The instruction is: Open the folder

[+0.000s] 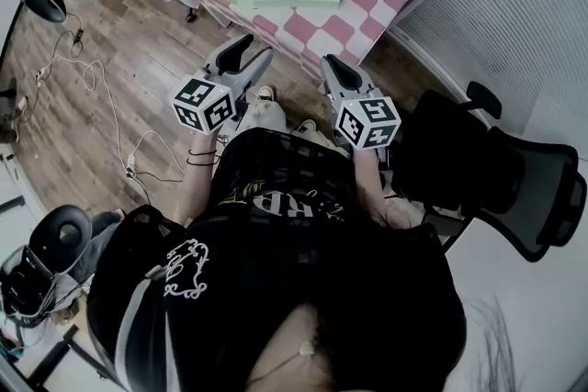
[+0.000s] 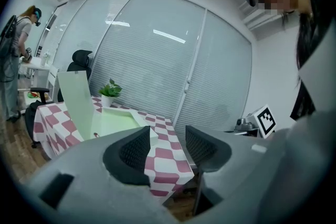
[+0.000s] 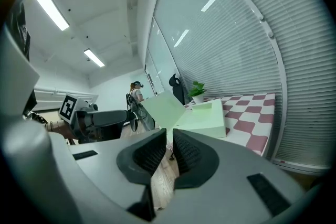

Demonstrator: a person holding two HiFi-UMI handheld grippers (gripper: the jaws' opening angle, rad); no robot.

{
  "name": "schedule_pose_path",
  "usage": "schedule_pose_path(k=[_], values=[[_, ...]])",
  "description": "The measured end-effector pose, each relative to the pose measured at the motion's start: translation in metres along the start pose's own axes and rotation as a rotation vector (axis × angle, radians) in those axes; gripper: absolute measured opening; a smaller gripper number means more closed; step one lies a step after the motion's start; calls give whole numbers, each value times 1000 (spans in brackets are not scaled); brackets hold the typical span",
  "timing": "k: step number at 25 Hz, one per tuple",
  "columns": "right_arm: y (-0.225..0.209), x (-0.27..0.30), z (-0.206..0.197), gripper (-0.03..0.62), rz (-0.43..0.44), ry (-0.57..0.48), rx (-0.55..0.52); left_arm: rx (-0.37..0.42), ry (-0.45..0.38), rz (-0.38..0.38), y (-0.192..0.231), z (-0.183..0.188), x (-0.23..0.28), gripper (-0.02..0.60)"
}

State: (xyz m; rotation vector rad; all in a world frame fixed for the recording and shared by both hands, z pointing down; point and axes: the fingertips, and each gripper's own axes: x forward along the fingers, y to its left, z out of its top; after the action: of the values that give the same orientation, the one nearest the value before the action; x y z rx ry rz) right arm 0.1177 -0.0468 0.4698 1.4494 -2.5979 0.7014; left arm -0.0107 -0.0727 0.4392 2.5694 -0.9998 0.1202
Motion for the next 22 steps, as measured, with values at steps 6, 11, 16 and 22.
schedule_pose_path(k=[6, 11, 16, 22], values=[[16, 14, 3, 41, 17, -5, 2, -4, 21, -16, -2, -2, -13, 221], [35, 18, 7, 41, -2, -12, 10, 44, 51, -52, -10, 2, -37, 221], [70, 23, -8, 41, -41, -9, 24, 81, 64, -56, 4, -1, -83, 221], [120, 14, -34, 41, -90, 2, 28, 39, 74, -124, 9, -24, -129, 221]])
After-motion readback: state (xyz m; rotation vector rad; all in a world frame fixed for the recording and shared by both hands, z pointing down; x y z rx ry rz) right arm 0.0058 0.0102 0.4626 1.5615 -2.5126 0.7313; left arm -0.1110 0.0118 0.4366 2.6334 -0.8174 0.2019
